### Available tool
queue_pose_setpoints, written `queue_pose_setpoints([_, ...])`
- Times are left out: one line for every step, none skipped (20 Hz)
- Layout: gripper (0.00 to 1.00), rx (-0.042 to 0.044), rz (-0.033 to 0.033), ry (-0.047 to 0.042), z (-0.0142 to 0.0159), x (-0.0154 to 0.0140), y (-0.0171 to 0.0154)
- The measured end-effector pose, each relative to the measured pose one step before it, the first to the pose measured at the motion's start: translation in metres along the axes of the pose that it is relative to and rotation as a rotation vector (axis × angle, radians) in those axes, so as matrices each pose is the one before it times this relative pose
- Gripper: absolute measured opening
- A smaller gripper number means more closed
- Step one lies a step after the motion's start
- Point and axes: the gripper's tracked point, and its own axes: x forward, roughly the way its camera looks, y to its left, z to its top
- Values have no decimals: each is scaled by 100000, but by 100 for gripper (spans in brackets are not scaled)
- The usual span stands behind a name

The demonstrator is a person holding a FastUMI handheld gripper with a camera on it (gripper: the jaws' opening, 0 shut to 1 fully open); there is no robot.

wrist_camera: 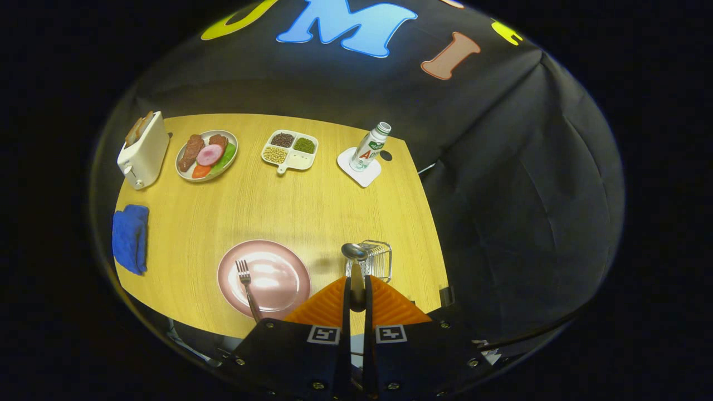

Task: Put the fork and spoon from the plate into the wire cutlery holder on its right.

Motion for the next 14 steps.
queue_pose_setpoints([9,865,-145,418,-36,370,-412])
queue_pose_setpoints([9,939,-132,832,-61,359,-446])
queue_pose_setpoints([9,587,-88,674,46,484,-304])
queue_pose_setpoints([9,927,-52,779,-141,423,-490])
queue_pose_setpoints([9,860,267,917,-114,598,-375])
queue_pose_setpoints([9,1193,378,858,-151,439,-400])
queue_pose_setpoints([9,1164,602,683,-151,629,-201])
queue_pose_setpoints([9,1272,731,844,-159,520,-278])
queue_pose_setpoints([9,762,478,1017,-286,524,-279])
queue_pose_setpoints([9,332,95,1026,-116,456,-294])
queue_pose_setpoints([9,289,45,982,-146,531,-317])
queue_pose_setpoints([9,239,388,731,-7,271,-326])
queue_pose_setpoints([9,365,763,194,86,505,-53])
queue_pose_setpoints([9,834,869,322,64,378,-155])
